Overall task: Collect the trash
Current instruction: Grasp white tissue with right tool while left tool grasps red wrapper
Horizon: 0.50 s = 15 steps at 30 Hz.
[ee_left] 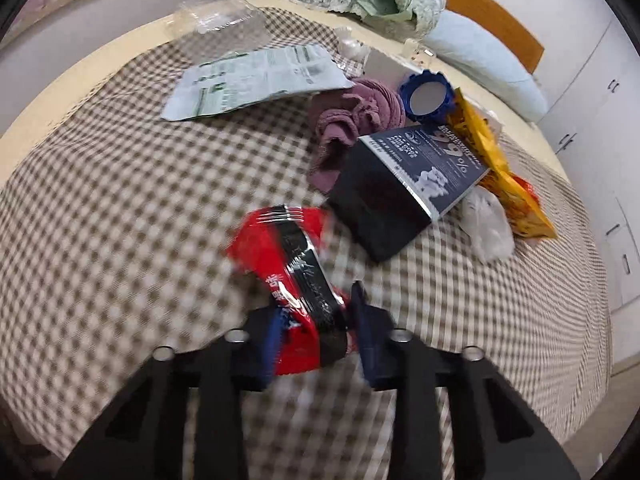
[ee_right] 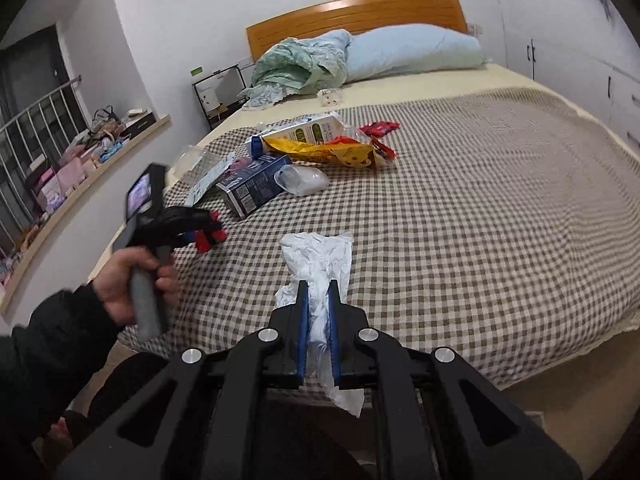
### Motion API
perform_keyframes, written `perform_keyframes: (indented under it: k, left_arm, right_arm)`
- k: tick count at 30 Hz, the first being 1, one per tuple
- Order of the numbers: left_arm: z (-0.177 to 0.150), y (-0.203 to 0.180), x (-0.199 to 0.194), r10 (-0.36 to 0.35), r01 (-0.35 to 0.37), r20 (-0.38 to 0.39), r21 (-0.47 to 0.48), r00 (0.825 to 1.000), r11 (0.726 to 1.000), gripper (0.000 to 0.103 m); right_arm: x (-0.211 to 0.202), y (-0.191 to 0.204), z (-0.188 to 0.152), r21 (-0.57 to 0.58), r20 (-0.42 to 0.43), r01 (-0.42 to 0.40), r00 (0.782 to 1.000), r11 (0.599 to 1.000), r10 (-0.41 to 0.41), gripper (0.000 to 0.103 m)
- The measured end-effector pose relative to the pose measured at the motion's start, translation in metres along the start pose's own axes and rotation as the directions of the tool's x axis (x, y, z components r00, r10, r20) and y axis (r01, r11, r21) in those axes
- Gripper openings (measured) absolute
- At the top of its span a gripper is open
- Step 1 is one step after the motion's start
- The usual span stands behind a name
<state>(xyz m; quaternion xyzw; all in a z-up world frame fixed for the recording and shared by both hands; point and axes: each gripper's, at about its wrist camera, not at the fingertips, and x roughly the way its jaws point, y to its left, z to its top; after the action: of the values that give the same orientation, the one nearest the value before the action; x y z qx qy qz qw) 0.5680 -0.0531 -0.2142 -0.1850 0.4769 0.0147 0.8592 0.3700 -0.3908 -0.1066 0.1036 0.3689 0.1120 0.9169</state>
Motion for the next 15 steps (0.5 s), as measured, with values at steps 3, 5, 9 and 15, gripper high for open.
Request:
perform_keyframes:
  k: [3, 5, 9, 15]
  left_arm:
    - [-0.009, 0.018, -0.032, -0.062, 0.062, 0.013, -0.03, 0.998, 0.998, 0.015]
    - [-0.017, 0.02, -0.055, -0.1, 0.101, 0.031, -0.026, 0.994, 0.995, 0.014]
    - [-0.044, -0.004, -0.112, -0.199, 0.197, 0.067, 0.029, 0.978, 0.98, 0.014]
    - [-0.121, -0.101, -0.139, -0.36, 0.365, -0.063, 0.196, 0.931, 0.91, 0.014]
  right_arm:
    - [0.004, -0.006, -0.002, 0.023, 0.001, -0.004, 1.0, 1.0, 0.004, 0.009]
    - [0.0, -0.009, -0.002, 0.035, 0.015, -0.009, 1.0, 0.999, 0.009, 0.009]
    - [-0.017, -0.019, -0.004, 0.035, 0.046, 0.014, 0.999, 0.999, -0.016, 0.009]
    - [-0.072, -0.077, -0.034, 0.062, 0.066, 0.147, 0.986, 0.987, -0.151, 0.009]
